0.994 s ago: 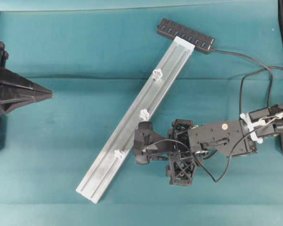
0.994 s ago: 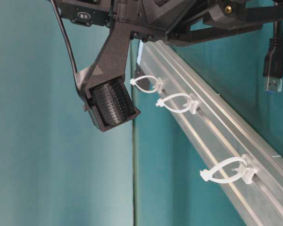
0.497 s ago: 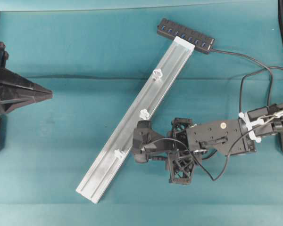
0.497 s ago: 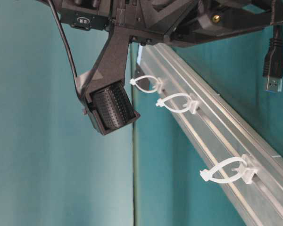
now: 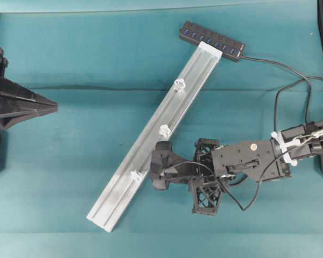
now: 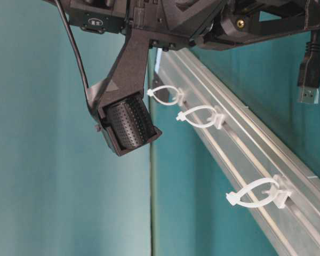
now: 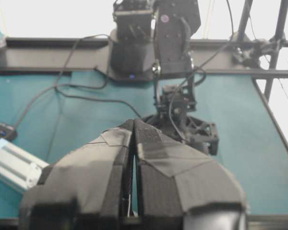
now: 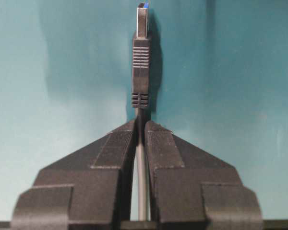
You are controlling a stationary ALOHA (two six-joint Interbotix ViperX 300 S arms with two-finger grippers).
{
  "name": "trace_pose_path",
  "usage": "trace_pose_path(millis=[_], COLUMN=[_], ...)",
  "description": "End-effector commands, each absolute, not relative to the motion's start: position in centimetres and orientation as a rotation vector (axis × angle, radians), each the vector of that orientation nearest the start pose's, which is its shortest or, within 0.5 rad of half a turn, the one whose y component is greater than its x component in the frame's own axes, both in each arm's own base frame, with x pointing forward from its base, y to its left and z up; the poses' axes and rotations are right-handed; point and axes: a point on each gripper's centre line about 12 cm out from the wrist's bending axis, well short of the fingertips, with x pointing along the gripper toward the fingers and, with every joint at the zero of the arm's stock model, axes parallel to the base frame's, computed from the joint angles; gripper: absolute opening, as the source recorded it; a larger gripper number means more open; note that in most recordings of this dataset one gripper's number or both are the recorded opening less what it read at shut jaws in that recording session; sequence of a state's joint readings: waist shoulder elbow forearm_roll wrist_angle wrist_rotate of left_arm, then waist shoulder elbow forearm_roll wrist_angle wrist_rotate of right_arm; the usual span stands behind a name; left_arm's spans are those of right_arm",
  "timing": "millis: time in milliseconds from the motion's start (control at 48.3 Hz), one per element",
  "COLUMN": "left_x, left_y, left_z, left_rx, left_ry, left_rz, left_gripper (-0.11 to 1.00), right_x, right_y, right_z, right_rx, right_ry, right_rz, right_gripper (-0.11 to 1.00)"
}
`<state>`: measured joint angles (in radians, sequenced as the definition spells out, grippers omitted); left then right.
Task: Pass the USB cable through three rings with both arms.
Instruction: 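Grasp the black USB cable just behind the plug with the right gripper, then lift the cable and carry it with the right gripper to the first ring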
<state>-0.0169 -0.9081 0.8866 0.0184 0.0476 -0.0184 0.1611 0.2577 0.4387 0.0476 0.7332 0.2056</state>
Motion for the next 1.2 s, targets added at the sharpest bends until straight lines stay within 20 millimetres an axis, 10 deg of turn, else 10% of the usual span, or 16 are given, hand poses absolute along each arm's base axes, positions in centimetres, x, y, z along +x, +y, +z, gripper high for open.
trace_pose_path(millis=[0, 248, 828, 1180], left_x=[21.9, 22.0, 21.6, 21.5], left_y=[-0.3, -0.3, -0.3, 0.0], left_z=[36.7, 36.5, 36.5, 36.7], left_rx=[0.003, 0.005, -0.028, -0.069], left_ry=[0.008, 0.018, 0.012, 0.009], left_rz=[-0.015, -0.014, -0.013, 0.003], left_gripper=[-0.01, -0.01, -0.01, -0.01], right_x=[37.2, 37.4, 37.2, 35.6], right_y=[6.5, 6.2, -2.7, -9.9], right_z=[8.4, 9.7, 27.5, 28.6], right_rx=[0.097, 0.076, -0.054, -0.173], right_ry=[1.469, 1.461, 1.383, 1.412], right_rz=[-0.017, 0.005, 0.091, 0.148], right_gripper=[0.07, 0.07, 0.07, 0.07])
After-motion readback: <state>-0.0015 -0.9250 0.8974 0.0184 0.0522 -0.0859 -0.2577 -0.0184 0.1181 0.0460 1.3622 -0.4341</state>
